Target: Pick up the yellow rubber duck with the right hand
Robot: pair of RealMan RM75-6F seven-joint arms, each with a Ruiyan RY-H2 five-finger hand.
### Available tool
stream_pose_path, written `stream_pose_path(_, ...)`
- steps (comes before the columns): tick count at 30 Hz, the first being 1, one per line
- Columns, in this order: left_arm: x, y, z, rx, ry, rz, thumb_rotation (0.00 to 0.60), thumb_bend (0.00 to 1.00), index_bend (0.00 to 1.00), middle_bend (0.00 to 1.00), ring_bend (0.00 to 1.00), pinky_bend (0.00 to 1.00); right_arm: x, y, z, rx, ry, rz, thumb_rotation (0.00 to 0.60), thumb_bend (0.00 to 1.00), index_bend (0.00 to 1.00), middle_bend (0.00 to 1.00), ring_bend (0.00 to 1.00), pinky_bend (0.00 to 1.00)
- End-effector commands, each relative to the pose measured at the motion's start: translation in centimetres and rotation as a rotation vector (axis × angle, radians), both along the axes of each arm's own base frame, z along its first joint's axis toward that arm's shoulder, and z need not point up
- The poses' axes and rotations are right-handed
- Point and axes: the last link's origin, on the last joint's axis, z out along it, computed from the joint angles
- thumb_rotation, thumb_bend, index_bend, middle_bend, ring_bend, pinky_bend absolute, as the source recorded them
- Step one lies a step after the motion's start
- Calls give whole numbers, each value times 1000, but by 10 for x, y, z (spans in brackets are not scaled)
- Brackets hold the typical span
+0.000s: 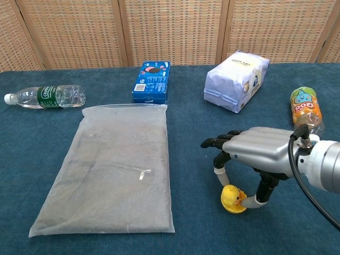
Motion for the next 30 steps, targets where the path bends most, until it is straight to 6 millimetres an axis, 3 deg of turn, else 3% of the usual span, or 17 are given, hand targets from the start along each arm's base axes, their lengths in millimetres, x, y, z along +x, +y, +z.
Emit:
stream_pose_path(1,0,0,0,0,0,0,600,18,0,0,0,0,-2,0,0,1,11,0,600,271,537,0,0,0)
stream_pose_path(3,0,0,0,0,1,0,600,17,0,0,0,0,-3,0,1,-1,21,10,600,244,499,0,0,0)
stream_pose_path(7,0,0,-1,-2,3,1,600,17,0,0,0,0,-2,0,2,-2,29,31,600,51,397,0,0,0)
stream_pose_path(9,0,0,-2,-3,4,1,600,17,0,0,0,0,-1,1,3,-1,25,32,600,12,379,0,0,0)
stream_pose_path(16,0,0,-1,0,1,1,600,19,0,0,0,0,3,2,12,-19,4,26,600,0,376,0,0,0)
stream_pose_path(20,0,-1,1,4,-5,1,600,17,0,0,0,0,8,1,36,-73,-32,32,600,0,371,0,0,0)
stream_pose_path(23,0,-1,3,9,-10,1,600,18,0,0,0,0,8,-1,56,-134,-85,51,600,0,282,0,0,0)
stream_pose_path(27,3,-5,7,18,-19,-17,600,18,0,0,0,0,-22,-8,94,-299,-102,96,600,0,26,0,0,0)
stream_pose_path(30,5,-10,9,21,-24,-37,600,18,0,0,0,0,-62,-7,123,-432,-96,46,600,0,0,0,0,0)
